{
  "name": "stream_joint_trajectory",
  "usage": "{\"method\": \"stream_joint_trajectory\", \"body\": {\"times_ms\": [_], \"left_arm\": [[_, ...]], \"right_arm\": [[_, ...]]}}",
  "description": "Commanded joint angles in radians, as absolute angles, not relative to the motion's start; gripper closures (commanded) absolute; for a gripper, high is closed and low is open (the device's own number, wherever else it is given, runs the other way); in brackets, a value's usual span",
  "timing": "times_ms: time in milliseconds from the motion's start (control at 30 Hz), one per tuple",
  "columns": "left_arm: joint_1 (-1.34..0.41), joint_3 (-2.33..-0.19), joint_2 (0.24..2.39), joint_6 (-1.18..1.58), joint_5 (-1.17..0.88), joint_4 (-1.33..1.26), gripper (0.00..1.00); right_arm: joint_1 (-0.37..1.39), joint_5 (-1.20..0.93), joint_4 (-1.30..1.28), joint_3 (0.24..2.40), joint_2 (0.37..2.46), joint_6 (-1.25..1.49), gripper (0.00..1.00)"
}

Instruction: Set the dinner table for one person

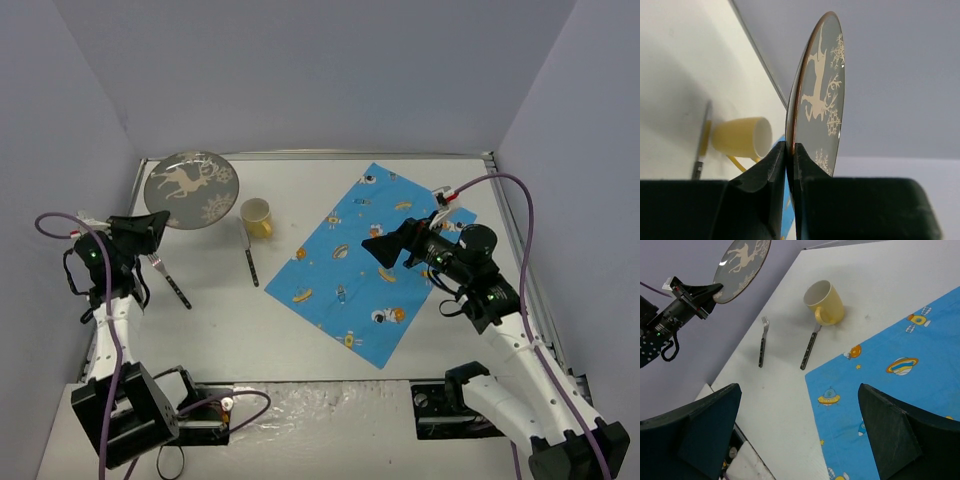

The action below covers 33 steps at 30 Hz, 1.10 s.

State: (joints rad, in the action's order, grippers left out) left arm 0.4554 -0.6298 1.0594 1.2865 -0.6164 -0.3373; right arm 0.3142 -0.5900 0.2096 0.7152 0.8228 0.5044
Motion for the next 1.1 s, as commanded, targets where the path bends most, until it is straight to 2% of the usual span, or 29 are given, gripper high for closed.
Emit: {"method": "stream_joint_trajectory", "body": {"times_ms": [0,333,533,933,1067], "left_arm": [[0.352,-0.757,0.972,1.32,-0.773,-0.375,1.0],[-0.055,-0.847,1.027,1.271,-0.631,-0.341,1.0],[-0.201,-0.88,1.1,1.273,-0.571,-0.395,1.0],[-0.306,-0.902,1.172,1.254,-0.537,-0.458,1.0],[-0.31,-0.896,1.172,1.254,-0.543,-0.48,1.0]], "right_arm": [[0.327,-0.589,0.255,0.799,0.879,0.642,0.0],[0.364,-0.558,0.326,0.847,1.003,0.781,0.01],[0.397,-0.536,0.431,0.841,1.103,0.838,0.03],[0.423,-0.509,0.471,0.846,1.21,0.834,0.24],[0.423,-0.495,0.465,0.84,1.216,0.83,0.36]]}}
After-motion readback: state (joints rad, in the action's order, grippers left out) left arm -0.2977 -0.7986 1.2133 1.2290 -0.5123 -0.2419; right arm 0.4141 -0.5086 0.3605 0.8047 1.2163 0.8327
